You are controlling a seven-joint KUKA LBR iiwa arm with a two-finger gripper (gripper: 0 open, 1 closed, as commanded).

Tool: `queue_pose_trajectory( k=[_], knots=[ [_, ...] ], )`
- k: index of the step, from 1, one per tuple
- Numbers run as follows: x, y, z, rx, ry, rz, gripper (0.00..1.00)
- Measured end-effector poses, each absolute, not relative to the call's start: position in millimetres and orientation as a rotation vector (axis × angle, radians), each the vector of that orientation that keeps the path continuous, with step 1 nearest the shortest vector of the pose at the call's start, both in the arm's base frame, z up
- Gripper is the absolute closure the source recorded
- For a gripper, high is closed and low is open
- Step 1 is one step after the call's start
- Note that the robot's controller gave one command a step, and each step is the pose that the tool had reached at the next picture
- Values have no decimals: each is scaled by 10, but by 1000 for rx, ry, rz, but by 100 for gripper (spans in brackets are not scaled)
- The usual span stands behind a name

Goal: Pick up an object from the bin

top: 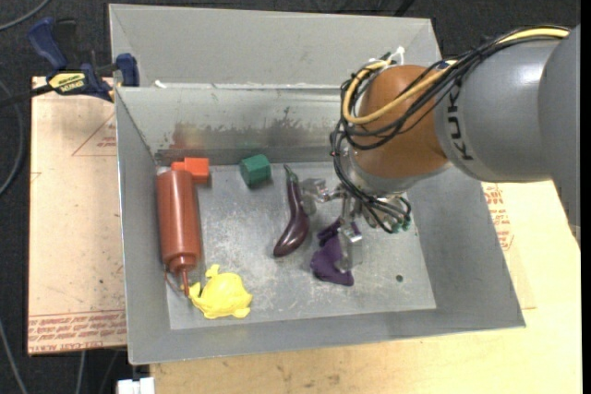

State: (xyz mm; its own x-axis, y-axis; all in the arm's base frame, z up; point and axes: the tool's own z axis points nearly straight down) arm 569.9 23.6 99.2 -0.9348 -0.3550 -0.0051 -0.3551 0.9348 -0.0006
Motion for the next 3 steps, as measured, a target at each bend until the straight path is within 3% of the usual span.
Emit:
queue_pose_trajectory(
  k=[1, 2, 3],
  knots=[
    [5844, 273, 817, -560, 3059, -8, 100],
    [5844, 274, 817, -560, 3059, -8, 100],
    [5798, 242, 977, -555, 3061, -6, 100]
  ],
)
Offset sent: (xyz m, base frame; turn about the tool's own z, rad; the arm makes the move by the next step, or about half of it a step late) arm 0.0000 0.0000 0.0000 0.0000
